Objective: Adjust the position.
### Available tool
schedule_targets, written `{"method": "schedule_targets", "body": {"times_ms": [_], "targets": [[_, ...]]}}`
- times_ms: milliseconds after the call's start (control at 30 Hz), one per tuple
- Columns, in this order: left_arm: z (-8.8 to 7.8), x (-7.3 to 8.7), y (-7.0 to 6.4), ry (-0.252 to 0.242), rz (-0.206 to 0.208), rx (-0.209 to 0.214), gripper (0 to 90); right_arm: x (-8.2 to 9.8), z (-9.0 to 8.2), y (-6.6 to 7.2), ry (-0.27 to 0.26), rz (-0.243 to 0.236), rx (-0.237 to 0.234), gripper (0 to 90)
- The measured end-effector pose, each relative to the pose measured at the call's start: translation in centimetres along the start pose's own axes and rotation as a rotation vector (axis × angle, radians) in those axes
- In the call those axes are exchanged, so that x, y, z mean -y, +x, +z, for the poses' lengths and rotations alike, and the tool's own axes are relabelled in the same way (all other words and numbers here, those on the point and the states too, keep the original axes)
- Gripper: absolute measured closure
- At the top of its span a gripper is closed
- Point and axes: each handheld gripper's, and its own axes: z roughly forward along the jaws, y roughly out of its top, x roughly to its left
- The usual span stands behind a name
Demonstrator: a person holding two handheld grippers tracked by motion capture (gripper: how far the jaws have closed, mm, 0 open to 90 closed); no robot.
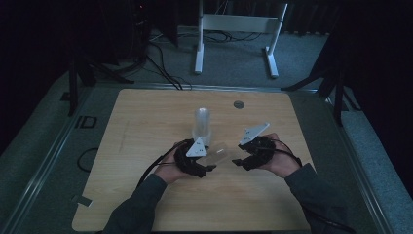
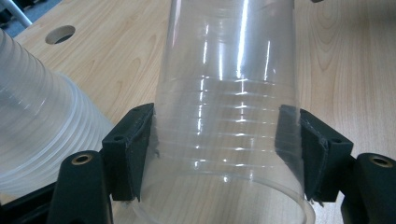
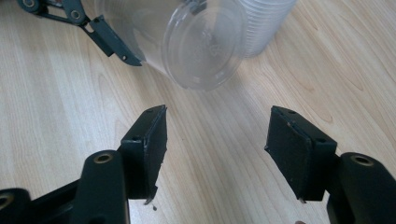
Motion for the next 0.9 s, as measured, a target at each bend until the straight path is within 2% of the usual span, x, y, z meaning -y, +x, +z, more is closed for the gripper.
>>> {"method": "schedule_targets", "body": {"times_ms": [433,700,900], "targets": [[-0.08,-0.09,-0.2,0.03,0.041,-0.008,29.9,-0.54,0.26,0.23,0.041,-0.037,-0.004,36.0],[-0.08,-0.61,-0.45,0.064,0.089,-0.001,30.0,-0.85,0.64,0.42,0.049,-0.059,-0.012,35.1],[-0.12,-0.62,-0.57,0.069,0.094,-0.001,30.0,-1.0,0.72,0.56,0.056,-0.068,-0.017,34.8]]}}
